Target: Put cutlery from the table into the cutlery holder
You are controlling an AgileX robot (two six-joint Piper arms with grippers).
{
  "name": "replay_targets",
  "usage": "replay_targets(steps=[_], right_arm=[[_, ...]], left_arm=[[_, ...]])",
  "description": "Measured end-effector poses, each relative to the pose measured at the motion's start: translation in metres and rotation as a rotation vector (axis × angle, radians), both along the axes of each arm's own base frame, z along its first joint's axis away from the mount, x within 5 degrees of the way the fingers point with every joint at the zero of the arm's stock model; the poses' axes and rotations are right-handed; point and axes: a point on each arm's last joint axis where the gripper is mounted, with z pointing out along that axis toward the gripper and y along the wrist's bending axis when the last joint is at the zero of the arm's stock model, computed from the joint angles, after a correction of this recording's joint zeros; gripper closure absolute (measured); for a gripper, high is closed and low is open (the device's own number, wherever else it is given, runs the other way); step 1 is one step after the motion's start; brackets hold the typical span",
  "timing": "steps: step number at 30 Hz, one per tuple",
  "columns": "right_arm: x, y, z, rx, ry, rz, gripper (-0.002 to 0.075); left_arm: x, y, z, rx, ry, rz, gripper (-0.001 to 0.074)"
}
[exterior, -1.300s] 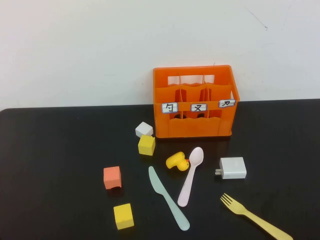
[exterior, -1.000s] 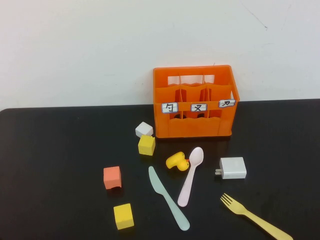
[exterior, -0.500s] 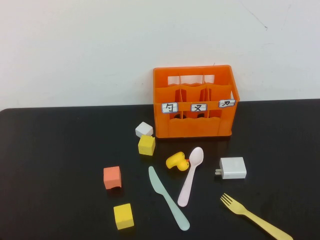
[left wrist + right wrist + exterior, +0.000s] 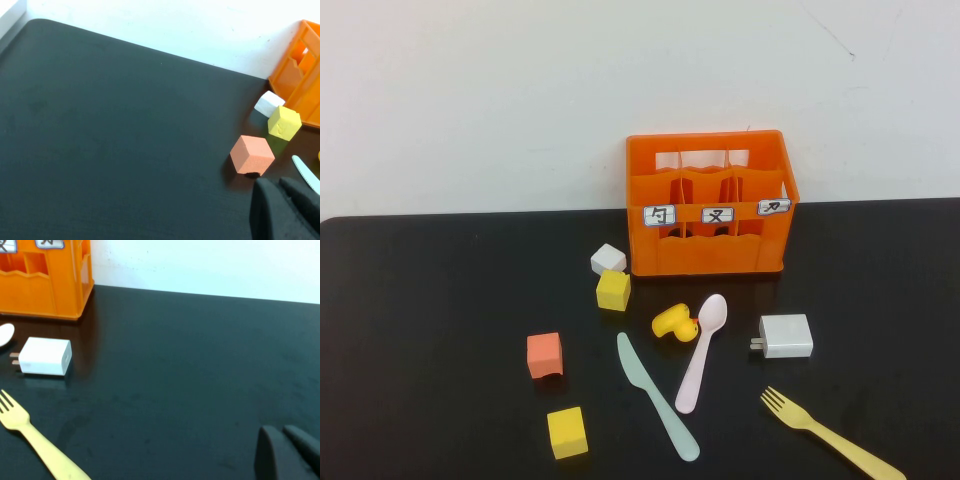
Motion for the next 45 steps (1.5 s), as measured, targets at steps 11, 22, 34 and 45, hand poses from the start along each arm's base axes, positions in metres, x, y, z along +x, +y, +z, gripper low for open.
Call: replay_targets(steps=[11,22,34,45], right_arm=[[0.0,0.0,0.0,0.0,0.0,0.0,0.0728],[0.0,0.0,0.0,0.0,0.0,0.0,0.0728],[0.0,0.0,0.0,0.0,0.0,0.0,0.0728],[0.004,0.001,0.013,0.001,-0.174,0.01,0.0728]], left_arm=[[0.0,0.0,0.0,0.0,0.0,0.0,0.0736],[0.0,0.0,0.0,0.0,0.0,0.0,0.0736],[0.0,0.0,0.001,0.0,-0.007,0.0,0.0736],[0.003,0.001,0.031,-0.021,-0.353,0.014,0.0736]])
